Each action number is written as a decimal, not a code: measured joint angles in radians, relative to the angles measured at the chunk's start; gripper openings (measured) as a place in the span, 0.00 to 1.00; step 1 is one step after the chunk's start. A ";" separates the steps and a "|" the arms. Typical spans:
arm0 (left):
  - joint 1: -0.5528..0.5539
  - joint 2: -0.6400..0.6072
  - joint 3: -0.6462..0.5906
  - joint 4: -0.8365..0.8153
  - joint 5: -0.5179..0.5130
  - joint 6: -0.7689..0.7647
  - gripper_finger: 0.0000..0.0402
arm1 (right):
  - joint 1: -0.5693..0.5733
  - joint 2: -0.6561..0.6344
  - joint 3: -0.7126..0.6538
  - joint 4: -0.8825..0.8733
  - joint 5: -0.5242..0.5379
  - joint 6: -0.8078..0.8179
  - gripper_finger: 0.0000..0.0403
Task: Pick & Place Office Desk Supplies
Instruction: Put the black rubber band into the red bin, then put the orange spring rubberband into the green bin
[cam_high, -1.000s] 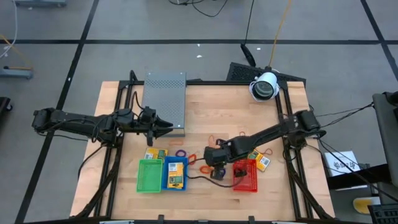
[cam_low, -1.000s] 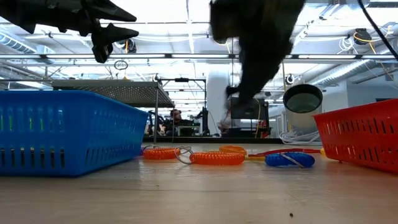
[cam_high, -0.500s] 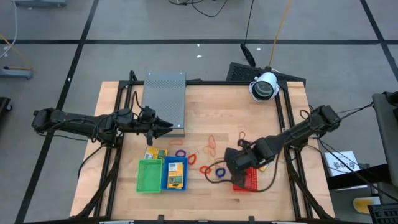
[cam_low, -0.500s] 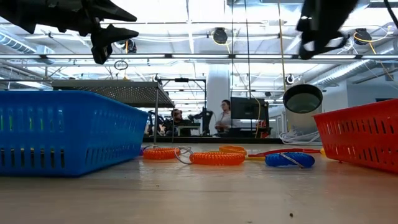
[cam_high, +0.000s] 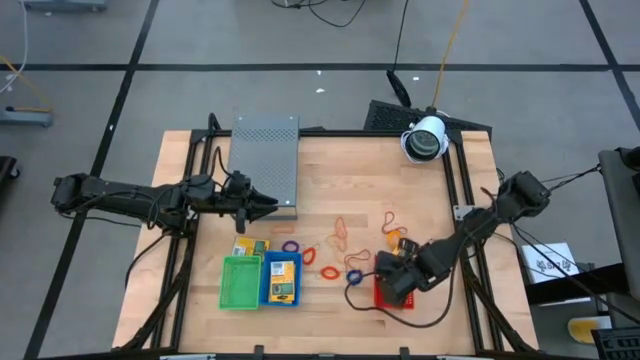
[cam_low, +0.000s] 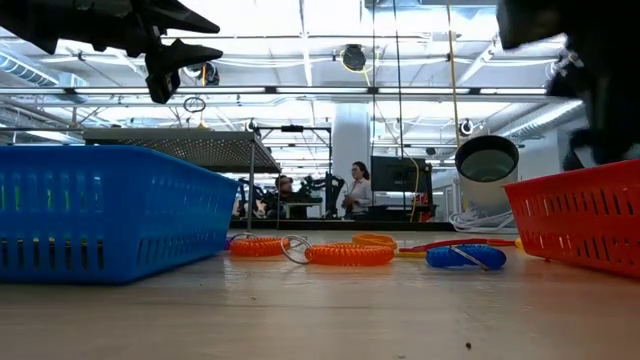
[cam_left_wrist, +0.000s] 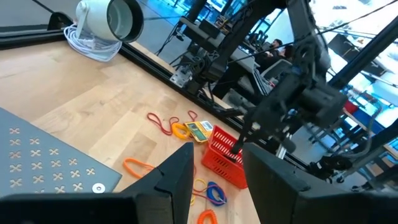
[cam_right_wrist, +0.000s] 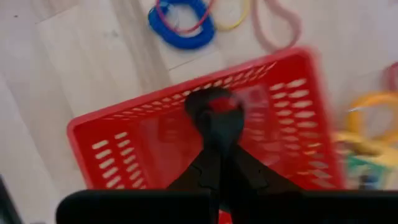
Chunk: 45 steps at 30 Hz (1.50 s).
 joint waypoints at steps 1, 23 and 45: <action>0.000 0.000 0.000 0.000 0.000 -0.007 0.36 | 0.005 0.000 -0.016 0.018 -0.001 0.018 0.00; 0.000 0.000 0.000 0.000 0.000 -0.039 0.36 | 0.016 -0.009 -0.092 0.059 -0.076 0.176 0.30; 0.000 0.000 0.000 0.009 0.095 -0.117 0.36 | -0.020 -0.295 -0.091 0.689 0.275 -0.227 0.32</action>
